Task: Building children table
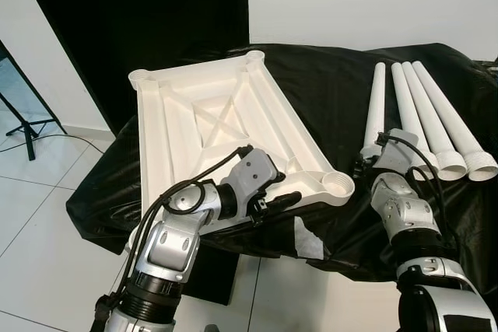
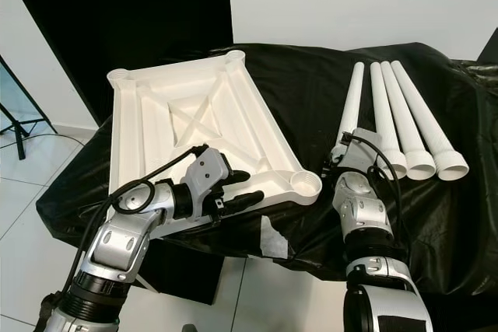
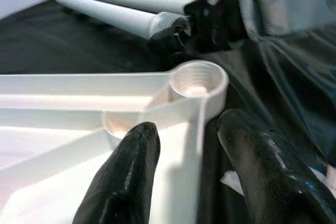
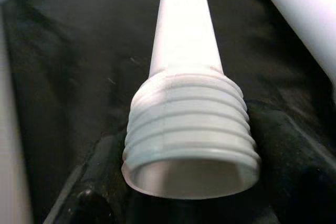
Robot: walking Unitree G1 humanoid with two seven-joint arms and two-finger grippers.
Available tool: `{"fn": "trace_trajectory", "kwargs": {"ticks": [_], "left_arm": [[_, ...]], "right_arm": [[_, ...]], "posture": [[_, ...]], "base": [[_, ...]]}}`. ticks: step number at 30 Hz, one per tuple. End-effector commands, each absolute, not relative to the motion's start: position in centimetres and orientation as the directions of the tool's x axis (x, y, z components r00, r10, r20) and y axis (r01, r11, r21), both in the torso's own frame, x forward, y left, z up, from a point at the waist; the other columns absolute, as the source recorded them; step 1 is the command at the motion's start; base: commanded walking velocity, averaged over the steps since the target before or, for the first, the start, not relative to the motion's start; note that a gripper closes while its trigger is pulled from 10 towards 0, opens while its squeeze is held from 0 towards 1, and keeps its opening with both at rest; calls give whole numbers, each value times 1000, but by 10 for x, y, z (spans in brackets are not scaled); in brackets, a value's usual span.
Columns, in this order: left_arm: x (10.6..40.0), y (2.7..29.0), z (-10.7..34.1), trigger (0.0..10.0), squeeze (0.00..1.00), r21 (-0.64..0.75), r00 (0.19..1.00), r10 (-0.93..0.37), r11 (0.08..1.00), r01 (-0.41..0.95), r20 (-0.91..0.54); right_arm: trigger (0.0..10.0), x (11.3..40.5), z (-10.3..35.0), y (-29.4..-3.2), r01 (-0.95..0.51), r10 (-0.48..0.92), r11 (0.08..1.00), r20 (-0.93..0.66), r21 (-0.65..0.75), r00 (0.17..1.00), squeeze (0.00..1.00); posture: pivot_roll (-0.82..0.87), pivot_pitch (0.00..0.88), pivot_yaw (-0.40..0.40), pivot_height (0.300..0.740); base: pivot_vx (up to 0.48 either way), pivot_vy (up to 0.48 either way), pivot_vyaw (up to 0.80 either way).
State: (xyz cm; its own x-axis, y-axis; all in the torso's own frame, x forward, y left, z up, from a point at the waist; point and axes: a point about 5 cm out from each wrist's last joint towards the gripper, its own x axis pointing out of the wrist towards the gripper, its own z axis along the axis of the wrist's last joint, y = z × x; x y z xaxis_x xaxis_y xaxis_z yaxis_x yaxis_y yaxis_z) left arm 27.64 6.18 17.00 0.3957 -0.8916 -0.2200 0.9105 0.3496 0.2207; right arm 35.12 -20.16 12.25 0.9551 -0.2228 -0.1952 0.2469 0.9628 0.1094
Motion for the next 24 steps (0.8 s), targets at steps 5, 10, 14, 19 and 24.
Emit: {"fn": "trace_trajectory", "kwargs": {"ticks": [5,10,14,19,24], "left_arm": [[297,74,174,10000,0,250,696,-707,657,711,-123],[307,76,179,10000,0,119,707,-701,698,706,-88],[313,77,182,10000,0,50,716,-695,714,698,-71],[330,82,191,10000,0,-88,716,-696,717,691,-54],[342,86,203,10000,0,-174,696,-718,685,708,3]], "right_arm": [[10000,346,139,-192,167,-164,979,-30,120,986,0],[10000,337,158,-182,57,-63,997,167,44,984,0],[10000,332,162,-177,17,-11,1000,224,-23,974,0],[10000,322,161,-168,-76,115,987,294,-140,949,0],[10000,316,162,-164,-152,208,970,318,-190,925,0]], "posture": [[39,0,4,740],[24,0,13,740],[24,0,12,740],[14,0,20,740],[5,0,27,740]], "base": [[0,0,0],[0,0,0],[0,0,0],[0,0,0],[0,0,0]]}}
